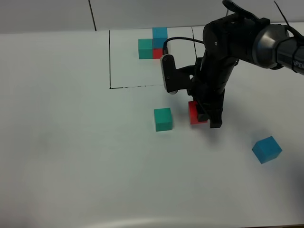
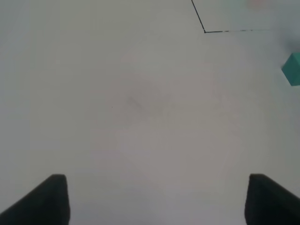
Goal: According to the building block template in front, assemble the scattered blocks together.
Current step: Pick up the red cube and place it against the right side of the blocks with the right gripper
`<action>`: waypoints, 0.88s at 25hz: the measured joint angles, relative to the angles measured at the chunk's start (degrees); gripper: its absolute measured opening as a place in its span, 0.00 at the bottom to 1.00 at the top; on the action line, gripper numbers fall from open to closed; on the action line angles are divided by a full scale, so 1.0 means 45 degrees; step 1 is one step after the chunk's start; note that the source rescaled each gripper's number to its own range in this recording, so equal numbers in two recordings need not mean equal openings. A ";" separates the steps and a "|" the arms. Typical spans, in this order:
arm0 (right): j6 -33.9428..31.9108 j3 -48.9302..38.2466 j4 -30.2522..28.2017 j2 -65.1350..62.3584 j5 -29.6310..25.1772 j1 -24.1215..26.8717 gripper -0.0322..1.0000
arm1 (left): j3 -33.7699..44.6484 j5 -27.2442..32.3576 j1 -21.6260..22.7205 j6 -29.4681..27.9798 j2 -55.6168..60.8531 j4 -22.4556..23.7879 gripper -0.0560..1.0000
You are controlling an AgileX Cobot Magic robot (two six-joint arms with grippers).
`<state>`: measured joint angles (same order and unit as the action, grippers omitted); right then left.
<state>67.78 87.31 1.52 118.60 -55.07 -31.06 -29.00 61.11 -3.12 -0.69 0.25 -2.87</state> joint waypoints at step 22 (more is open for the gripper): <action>0.0034 0.0400 0.0990 0.1299 0.1575 -0.0275 0.05 | 0.0000 0.0000 0.0000 0.0000 0.0000 0.0000 0.76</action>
<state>67.94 89.11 5.97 124.44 -47.98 -32.29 -29.00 61.11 -3.12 -0.69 0.25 -2.87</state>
